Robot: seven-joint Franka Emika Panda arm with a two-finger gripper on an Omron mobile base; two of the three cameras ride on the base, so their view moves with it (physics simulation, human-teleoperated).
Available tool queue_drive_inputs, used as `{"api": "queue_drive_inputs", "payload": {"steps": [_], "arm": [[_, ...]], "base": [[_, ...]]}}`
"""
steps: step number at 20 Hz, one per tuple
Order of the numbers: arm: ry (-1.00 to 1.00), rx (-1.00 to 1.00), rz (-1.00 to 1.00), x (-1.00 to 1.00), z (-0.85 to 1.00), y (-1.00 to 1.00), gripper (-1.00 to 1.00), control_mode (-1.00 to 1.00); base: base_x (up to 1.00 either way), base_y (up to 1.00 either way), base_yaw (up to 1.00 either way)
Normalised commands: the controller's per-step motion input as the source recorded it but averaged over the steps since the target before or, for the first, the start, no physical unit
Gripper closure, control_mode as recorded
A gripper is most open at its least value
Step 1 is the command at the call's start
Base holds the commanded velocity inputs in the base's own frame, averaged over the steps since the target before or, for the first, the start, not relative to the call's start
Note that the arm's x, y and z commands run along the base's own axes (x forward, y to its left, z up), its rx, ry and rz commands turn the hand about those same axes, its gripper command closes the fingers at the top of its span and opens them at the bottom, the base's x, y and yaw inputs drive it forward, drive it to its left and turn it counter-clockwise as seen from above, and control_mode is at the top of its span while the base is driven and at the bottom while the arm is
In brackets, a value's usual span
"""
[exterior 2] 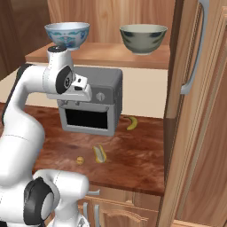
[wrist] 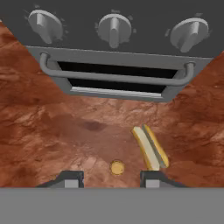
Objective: Pick both bowls and place them on the counter. Then place the hotdog bun in one bowl and place the cookie dough ball in the other bowl.
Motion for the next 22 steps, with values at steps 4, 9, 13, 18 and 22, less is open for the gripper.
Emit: {"api": "queue_drive_inputs", "payload": {"steps": [4, 9, 13, 18, 22], "arm": [[-0.05, 0.0, 0.03, -0.04, -0.02, -0.04, -1.0, -1.0], [-0.17, -0.02, 0.4, -0.11, 0.0, -0.13, -1.0, -1.0], [-0.25, -0.07, 0.48, -0.18, 0.17, -0.07, -1.0, -1.0], [-0.34, -0.11, 0.34, -0.21, 0.54, -0.1, -1.0, -1.0], [-0.28, -0.17, 0.27, -0.04, 0.56, 0.23, -1.0, -1.0]], "base": [[0.0, 0.0, 0.0], [0.0, 0.0, 0.0], [0.0, 0.0, 0.0], [0.0, 0.0, 0.0], [0.0, 0.0, 0.0]]}}
